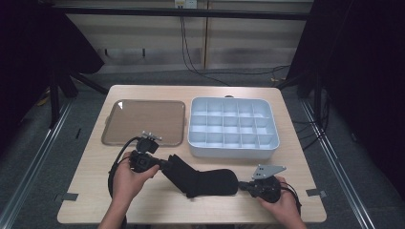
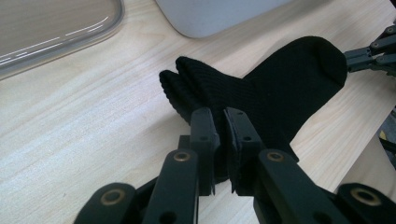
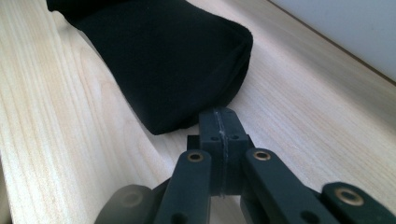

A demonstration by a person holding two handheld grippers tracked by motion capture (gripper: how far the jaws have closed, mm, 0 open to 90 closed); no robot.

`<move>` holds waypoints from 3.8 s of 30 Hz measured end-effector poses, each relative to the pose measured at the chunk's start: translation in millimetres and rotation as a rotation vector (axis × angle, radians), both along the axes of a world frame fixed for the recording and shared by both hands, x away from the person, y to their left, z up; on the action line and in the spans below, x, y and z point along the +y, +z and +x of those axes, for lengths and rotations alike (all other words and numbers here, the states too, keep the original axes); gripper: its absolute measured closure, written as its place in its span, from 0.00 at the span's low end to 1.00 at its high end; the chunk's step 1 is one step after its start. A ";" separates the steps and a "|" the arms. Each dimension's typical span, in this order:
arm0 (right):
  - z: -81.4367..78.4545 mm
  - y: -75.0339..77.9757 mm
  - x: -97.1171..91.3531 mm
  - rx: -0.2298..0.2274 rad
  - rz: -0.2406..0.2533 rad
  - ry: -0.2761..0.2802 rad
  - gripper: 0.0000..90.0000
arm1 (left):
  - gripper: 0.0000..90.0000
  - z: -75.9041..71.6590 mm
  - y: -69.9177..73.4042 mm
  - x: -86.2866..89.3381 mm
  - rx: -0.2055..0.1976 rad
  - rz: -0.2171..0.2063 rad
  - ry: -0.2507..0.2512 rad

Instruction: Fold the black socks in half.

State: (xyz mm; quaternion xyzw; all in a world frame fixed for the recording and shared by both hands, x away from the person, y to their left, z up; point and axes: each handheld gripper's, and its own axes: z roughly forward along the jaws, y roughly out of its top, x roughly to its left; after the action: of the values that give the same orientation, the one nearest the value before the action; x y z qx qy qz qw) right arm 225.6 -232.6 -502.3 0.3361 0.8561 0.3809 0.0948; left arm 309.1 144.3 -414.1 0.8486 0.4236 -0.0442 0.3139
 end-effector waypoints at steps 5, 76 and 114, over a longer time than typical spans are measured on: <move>0.3 0.2 0.2 0.001 -0.002 0.002 1.00 | 0.92 -1.1 6.2 -5.2 -0.007 0.005 -0.012; 1.1 0.5 33.3 0.038 0.020 0.063 1.00 | 0.92 -9.3 23.9 -80.7 0.015 0.014 -0.158; 1.9 0.2 35.9 0.041 0.026 0.062 1.00 | 0.92 -9.0 -2.1 -111.2 0.063 0.063 -0.216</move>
State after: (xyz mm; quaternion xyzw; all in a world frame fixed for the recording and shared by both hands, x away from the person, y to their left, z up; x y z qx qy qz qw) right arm 227.5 -196.7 -502.1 0.3182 0.8629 0.3878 0.0612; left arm 300.1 33.1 -416.3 0.8970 0.3405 -0.0912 0.2667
